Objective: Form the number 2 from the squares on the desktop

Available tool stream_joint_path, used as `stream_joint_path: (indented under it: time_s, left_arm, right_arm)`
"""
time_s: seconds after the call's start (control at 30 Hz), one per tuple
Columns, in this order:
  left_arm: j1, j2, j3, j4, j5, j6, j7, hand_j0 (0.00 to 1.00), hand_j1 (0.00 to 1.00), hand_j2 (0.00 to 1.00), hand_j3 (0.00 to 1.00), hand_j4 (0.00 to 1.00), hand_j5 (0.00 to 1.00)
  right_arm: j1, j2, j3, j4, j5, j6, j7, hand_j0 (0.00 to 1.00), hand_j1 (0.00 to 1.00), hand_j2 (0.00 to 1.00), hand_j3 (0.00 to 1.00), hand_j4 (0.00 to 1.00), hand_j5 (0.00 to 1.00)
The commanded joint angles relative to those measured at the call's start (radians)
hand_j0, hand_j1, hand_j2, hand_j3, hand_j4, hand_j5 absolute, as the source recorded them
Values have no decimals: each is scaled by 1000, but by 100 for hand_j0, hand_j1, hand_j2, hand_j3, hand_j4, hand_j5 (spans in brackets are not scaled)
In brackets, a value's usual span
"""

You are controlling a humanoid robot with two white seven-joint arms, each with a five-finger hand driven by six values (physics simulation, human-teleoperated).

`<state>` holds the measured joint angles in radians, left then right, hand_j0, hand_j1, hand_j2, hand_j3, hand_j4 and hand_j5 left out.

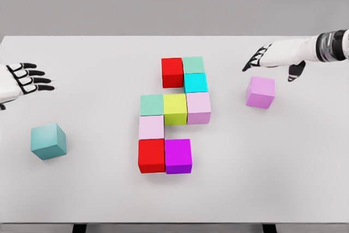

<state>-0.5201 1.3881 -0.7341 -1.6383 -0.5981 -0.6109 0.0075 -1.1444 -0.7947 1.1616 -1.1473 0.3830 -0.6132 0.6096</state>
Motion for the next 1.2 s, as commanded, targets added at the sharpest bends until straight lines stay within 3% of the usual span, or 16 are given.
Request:
stream_joint_path:
  time_s: [0.0, 0.13, 0.33, 0.73, 0.87, 1.17]
  left_arm:
    - [0, 42, -15, 1, 38, 0, 2, 100, 100, 100, 100, 100, 100]
    - [3, 46, -73, 3, 109, 0, 3, 100, 100, 100, 100, 100, 100]
    - [3, 46, -110, 5, 167, 0, 3, 100, 100, 100, 100, 100, 100]
    - [26, 20, -168, -8, 164, 0, -3, 100, 100, 100, 100, 100, 100]
    - [41, 5, -168, -8, 141, 0, -4, 100, 100, 100, 100, 100, 100]
    - [43, -23, -168, -9, 124, 0, -6, 100, 100, 100, 100, 100, 100]
  right_arm:
    - [2, 15, -5, 12, -6, 2, -4, 99, 99, 99, 99, 99, 99]
    - [23, 12, -11, 50, -6, 2, -83, 97, 97, 97, 97, 97, 97]
    - [71, 20, -11, 55, 8, 2, -82, 97, 97, 97, 97, 97, 97]
    - [84, 26, -40, 46, 30, 2, -77, 97, 97, 97, 97, 97, 97]
    - [100, -29, -40, -58, 30, 2, -76, 95, 95, 95, 95, 95, 95]
    - [126, -60, -42, -126, 39, 2, -73, 95, 95, 95, 95, 95, 95]
